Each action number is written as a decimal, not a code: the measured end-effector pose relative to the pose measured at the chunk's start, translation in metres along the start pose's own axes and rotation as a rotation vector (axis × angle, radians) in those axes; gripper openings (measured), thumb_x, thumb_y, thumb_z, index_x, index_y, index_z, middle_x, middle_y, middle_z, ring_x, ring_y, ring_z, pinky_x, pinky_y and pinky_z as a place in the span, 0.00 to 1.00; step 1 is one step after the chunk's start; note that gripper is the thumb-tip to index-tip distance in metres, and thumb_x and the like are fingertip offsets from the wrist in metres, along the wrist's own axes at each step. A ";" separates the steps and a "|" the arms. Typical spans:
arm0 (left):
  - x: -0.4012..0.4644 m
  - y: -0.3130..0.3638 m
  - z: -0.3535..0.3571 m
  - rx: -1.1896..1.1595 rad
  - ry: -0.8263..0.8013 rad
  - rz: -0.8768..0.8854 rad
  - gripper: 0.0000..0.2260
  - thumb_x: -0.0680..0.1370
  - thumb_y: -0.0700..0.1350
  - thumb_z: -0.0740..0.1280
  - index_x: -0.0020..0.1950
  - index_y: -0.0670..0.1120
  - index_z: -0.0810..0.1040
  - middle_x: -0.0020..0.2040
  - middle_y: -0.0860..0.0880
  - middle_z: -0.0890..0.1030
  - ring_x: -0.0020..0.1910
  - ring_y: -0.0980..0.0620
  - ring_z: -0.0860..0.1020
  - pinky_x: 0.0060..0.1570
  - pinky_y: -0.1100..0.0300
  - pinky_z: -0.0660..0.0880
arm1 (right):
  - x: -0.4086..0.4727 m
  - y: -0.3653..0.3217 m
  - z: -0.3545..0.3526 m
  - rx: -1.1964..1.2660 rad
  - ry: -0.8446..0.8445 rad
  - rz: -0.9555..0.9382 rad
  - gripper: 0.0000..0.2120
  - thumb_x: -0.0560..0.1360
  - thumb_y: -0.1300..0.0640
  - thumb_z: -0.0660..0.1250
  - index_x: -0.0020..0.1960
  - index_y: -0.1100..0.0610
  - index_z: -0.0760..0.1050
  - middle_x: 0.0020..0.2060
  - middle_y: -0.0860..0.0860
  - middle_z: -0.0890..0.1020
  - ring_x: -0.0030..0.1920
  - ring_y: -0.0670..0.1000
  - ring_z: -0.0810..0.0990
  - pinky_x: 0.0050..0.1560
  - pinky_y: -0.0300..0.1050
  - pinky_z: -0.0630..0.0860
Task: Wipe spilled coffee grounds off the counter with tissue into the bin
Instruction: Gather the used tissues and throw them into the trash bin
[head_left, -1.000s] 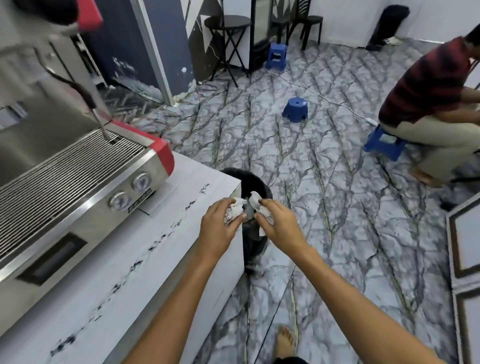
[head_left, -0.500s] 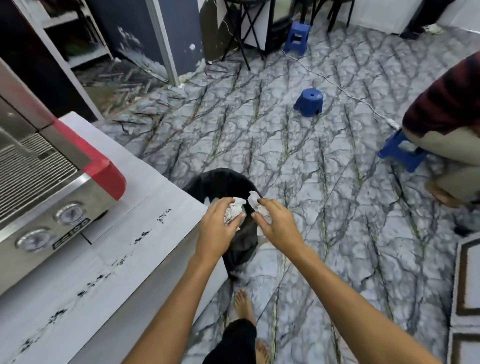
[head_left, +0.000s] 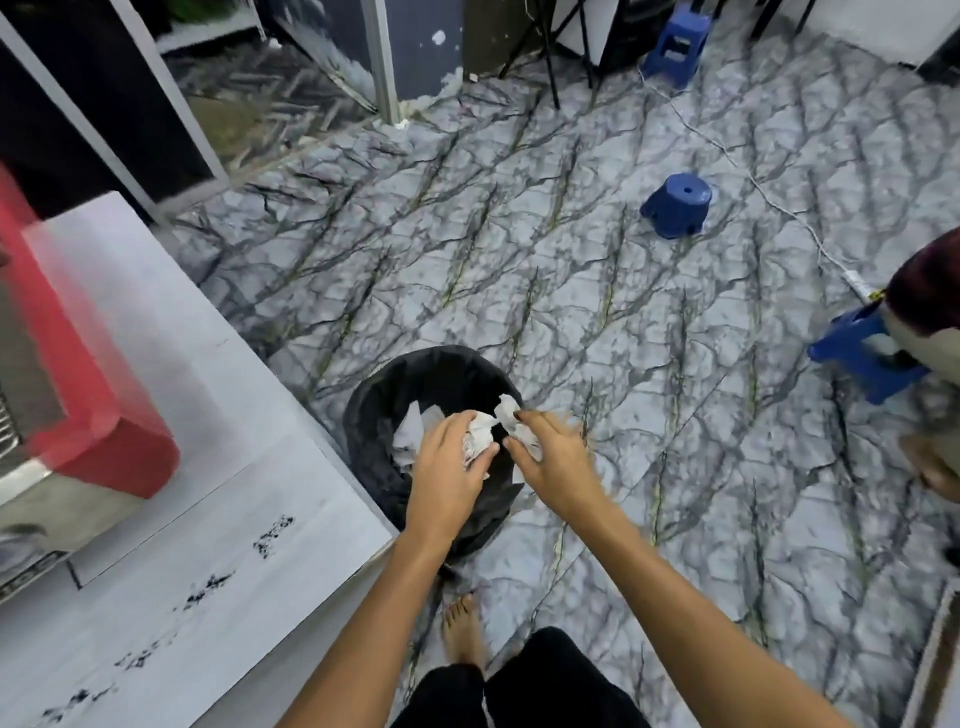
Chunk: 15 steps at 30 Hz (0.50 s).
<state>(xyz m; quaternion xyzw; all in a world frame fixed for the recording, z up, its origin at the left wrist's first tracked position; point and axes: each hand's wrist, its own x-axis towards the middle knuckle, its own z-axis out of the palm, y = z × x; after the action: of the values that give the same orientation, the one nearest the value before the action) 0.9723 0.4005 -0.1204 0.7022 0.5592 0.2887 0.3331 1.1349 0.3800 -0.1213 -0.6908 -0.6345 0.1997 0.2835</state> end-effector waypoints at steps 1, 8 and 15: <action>0.004 -0.003 0.004 0.007 -0.002 -0.020 0.19 0.78 0.50 0.70 0.67 0.48 0.75 0.64 0.51 0.76 0.65 0.53 0.72 0.63 0.64 0.65 | 0.008 0.004 0.003 0.010 -0.024 -0.001 0.18 0.76 0.56 0.69 0.63 0.63 0.75 0.57 0.57 0.80 0.57 0.56 0.78 0.59 0.43 0.71; 0.039 -0.033 0.036 0.069 0.005 -0.162 0.25 0.78 0.48 0.70 0.73 0.47 0.70 0.67 0.49 0.75 0.66 0.50 0.71 0.64 0.63 0.64 | 0.060 0.039 0.026 0.025 -0.170 -0.029 0.19 0.77 0.54 0.67 0.65 0.61 0.74 0.59 0.57 0.78 0.59 0.56 0.77 0.59 0.47 0.73; 0.077 -0.067 0.090 0.125 0.037 -0.316 0.25 0.78 0.47 0.71 0.73 0.46 0.70 0.65 0.46 0.76 0.63 0.47 0.72 0.62 0.59 0.67 | 0.111 0.100 0.066 0.062 -0.321 -0.056 0.19 0.77 0.54 0.67 0.65 0.61 0.74 0.59 0.55 0.78 0.58 0.55 0.78 0.57 0.48 0.74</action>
<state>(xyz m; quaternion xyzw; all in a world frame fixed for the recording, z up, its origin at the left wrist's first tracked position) 1.0185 0.4734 -0.2261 0.6195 0.6855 0.2102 0.3196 1.1820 0.4960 -0.2267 -0.6231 -0.6841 0.3189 0.2051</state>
